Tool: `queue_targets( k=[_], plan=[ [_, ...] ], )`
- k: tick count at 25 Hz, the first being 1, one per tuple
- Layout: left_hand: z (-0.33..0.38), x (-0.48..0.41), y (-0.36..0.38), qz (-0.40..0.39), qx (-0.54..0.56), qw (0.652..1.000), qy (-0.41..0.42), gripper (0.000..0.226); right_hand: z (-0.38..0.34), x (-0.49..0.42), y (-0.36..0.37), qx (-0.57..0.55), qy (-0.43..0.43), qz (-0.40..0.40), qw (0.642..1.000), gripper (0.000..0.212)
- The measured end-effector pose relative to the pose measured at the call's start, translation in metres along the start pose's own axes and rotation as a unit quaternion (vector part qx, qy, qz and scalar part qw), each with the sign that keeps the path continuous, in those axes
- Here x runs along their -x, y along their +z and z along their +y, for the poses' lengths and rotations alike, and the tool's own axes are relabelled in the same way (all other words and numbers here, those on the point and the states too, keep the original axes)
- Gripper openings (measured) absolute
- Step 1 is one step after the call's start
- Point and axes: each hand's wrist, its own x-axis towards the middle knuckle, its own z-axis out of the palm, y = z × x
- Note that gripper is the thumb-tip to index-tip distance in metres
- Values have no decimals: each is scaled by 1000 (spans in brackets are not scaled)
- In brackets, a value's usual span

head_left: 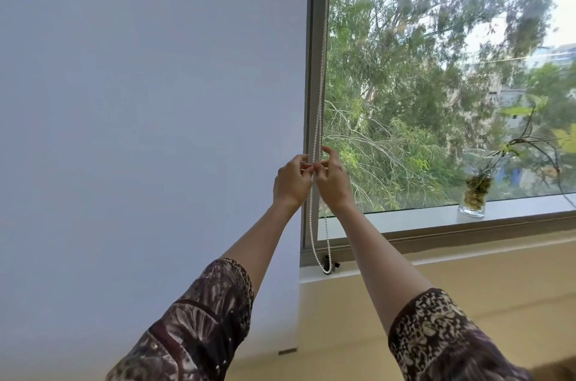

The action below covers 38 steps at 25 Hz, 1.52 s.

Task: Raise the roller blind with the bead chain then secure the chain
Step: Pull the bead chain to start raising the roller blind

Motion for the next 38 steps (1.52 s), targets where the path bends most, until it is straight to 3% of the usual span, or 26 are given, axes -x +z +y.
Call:
queue_targets(
  k=[4,8,15,18,22,26,30,34,38],
  plan=[
    [2,-2,-4,1,4,1000,10,37,-3,-1,1,-14,2,22,1000,39],
    [-2,-4,-11,-9,-7,1000,10,21,-6,-1,3,-40,-3,16,999,36],
    [-14,7,-26,34,-42,999,8,19,-17,-2,10,22,-29,89,995,29],
    [-14,16,-29,59,-47,997,26,23,-31,-5,18,-11,-44,133,990,22],
    [-24,33,-26,71,-63,995,38,26,-50,-9,34,-121,-15,93,988,15],
    [-38,36,-36,100,-65,992,32,21,-57,-10,43,-149,-5,121,981,17],
    [-45,33,-49,115,-69,990,36,19,-63,-11,46,-104,-43,130,985,20],
    [-52,26,-59,126,-59,990,22,17,-59,0,47,15,-112,150,982,18],
    [-50,17,-67,112,-5,994,20,17,-47,8,47,22,-94,179,979,18]
  ],
)
